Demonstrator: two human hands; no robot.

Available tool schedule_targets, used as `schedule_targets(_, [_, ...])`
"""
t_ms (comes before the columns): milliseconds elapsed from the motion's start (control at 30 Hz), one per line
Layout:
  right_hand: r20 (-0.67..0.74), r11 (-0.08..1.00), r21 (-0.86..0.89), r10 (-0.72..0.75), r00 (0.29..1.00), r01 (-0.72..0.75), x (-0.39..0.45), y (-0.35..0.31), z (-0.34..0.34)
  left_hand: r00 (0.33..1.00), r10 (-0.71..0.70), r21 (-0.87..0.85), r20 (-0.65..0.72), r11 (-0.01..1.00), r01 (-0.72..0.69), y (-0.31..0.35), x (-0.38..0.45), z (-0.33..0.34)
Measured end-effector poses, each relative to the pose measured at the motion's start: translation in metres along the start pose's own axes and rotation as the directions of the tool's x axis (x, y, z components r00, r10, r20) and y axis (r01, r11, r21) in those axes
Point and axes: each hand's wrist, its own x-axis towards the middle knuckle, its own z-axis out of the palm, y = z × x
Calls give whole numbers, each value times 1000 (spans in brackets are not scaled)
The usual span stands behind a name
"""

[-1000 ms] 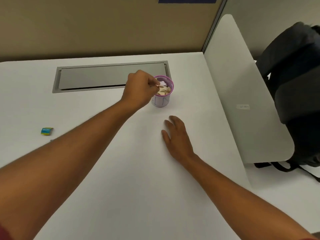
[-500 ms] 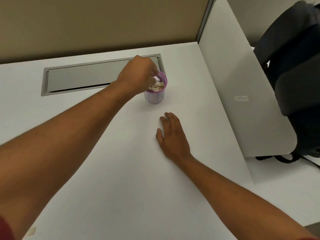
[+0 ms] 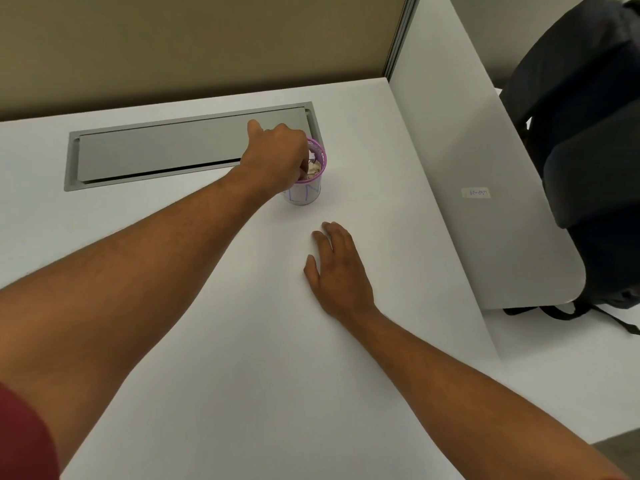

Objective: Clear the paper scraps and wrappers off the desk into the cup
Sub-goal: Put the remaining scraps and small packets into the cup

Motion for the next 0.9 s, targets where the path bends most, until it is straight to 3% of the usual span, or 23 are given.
schedule_targets(200, [21,1000,8,1,1000,-2,0,-1,-4,995,-17,-192,-102,981,-3,-10,-19,-17])
schedule_targets(400, [5,995,11,-102,995,102,-3,-8,-15,971,-90,-492,-222,870,-32,-33,-92,-33])
schedule_targets(633, [-20,986,-17,-169,985,169,-18,-35,-18,980,-186,-659,-75,746,91,-90,-228,-8])
schedule_targets(900, [216,927,311,-284,934,209,-69,-143,9,918,-392,-767,62,570,296,-153,-362,46])
